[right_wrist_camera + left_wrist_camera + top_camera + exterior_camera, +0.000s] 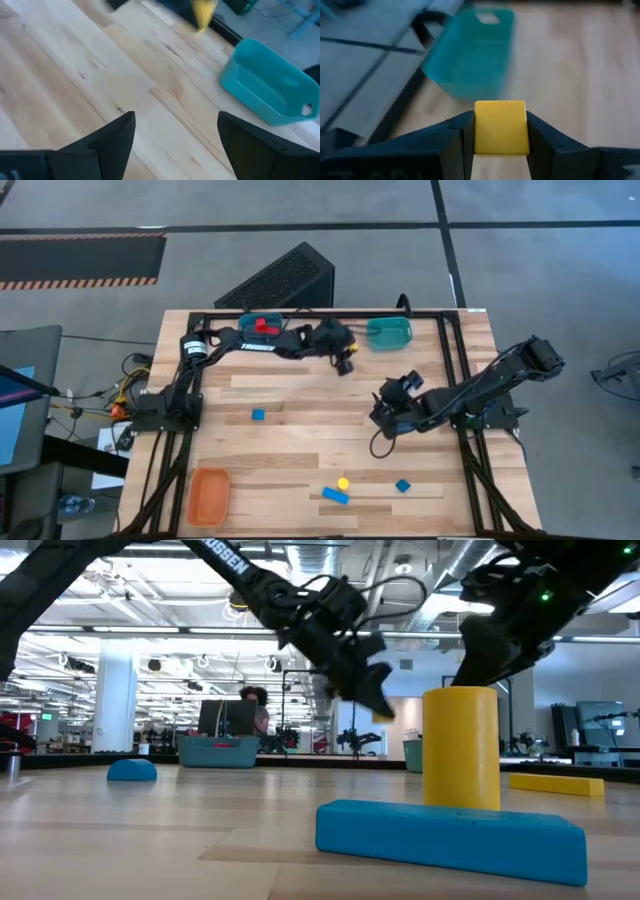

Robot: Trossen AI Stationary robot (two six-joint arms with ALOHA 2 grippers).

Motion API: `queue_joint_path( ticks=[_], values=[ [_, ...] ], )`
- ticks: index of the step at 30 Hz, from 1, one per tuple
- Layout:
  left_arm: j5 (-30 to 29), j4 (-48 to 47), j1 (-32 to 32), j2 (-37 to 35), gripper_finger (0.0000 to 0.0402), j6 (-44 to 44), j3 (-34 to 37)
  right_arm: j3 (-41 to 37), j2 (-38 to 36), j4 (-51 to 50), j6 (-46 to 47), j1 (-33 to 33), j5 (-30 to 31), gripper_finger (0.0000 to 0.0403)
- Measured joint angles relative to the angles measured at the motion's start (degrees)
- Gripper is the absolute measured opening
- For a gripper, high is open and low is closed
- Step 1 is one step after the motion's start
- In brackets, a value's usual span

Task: Sort & place blocks by color
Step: Put the top yellow block into the green bin

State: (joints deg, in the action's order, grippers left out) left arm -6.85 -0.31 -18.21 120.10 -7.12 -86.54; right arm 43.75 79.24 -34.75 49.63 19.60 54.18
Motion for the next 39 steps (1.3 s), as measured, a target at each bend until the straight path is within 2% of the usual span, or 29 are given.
queue_joint_path(
  ticks=[3, 5, 10, 13, 15, 17, 22, 24, 27, 30, 39],
  values=[
    [-1.3, 3.6, -1.3, 0.5, 0.0098, 2.1, -1.7, 0.0, 0.0, -5.7, 5.8, 0.7, 2.2, 0.0304],
    [-0.2, 10.6, -1.9, 1.6, 0.0098, 3.1, -2.2, 0.0, 0.0, -11.1, 11.5, 1.3, 4.1, 0.0304],
    [2.1, 18.4, -3.7, 4.0, 0.0098, 9.6, -2.3, 0.0, 0.0, -22.1, 23.9, 3.1, 5.2, 0.0304],
    [2.4, 20.7, -4.5, 6.3, 0.0098, 12.2, -6.0, 0.0, 0.0, -24.3, 27.3, 3.8, 5.3, 0.0304],
    [4.8, 18.2, -5.2, 7.1, 0.0098, 13.1, -8.3, 0.0, 0.0, -24.4, 27.4, 4.1, 5.4, 0.0304],
    [5.9, 19.3, -5.2, 10.7, 0.0098, 13.1, -12.8, 0.0, 0.0, -24.4, 27.5, 4.1, 5.4, 0.0304],
    [8.1, 6.0, -4.9, 18.3, 0.0102, 13.7, -25.9, 0.0, -0.2, -24.5, 27.6, 4.0, 5.7, 0.0304],
    [6.1, -1.4, -4.7, 20.5, 0.0105, 15.3, -30.9, 0.0, -0.2, -24.5, 27.6, 4.0, 5.7, 0.0304],
    [4.3, -7.1, -4.4, 23.9, 0.0114, 15.4, -35.9, 0.0, -0.2, -24.6, 27.3, 4.1, 4.8, 0.0304],
    [4.0, -8.3, -4.0, 25.5, 0.0126, 15.2, -38.0, 0.0, -0.2, -25.0, 27.1, 4.1, 4.6, 0.0304],
    [1.8, -14.4, -3.4, 25.1, 0.0179, 12.1, -38.2, 0.0, -0.2, -26.1, 27.1, 4.1, 4.0, 0.0304]
  ],
)
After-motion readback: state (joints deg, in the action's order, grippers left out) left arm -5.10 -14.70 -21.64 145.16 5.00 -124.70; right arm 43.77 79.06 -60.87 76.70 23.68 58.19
